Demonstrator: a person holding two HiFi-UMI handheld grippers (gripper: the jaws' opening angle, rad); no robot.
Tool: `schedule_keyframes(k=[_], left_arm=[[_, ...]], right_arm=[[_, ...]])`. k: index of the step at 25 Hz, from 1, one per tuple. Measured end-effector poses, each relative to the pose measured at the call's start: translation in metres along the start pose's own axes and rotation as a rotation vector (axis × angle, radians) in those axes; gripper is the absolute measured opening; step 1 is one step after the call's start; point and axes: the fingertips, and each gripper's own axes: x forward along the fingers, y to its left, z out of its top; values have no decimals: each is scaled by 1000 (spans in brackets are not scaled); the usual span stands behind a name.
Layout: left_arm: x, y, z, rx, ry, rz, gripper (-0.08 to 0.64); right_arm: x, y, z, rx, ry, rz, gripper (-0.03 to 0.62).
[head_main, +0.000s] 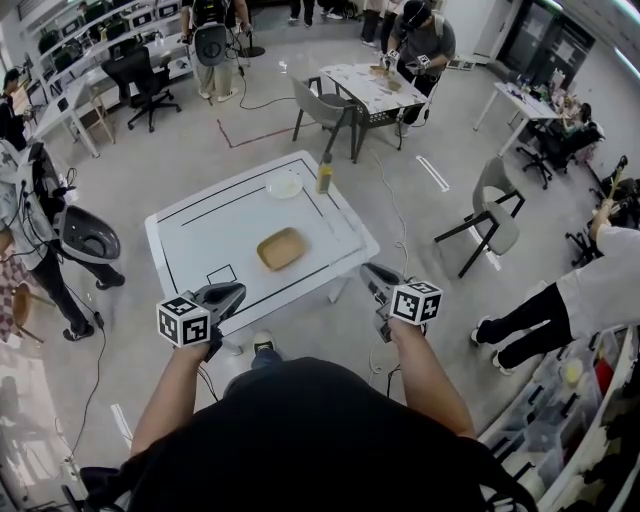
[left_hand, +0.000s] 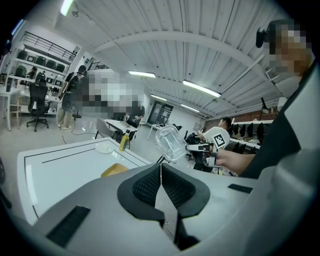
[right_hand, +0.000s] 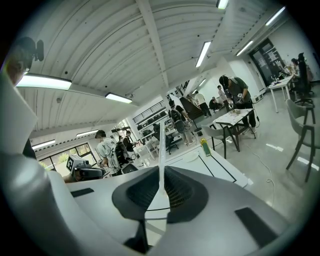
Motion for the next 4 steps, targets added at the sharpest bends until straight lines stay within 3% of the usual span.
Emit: schedule_keyframes(k=[4], left_arm=[[-1,-1,4,1,-3,-2,28]], right_arm=[[-1,2,2,0,-1,1,44]])
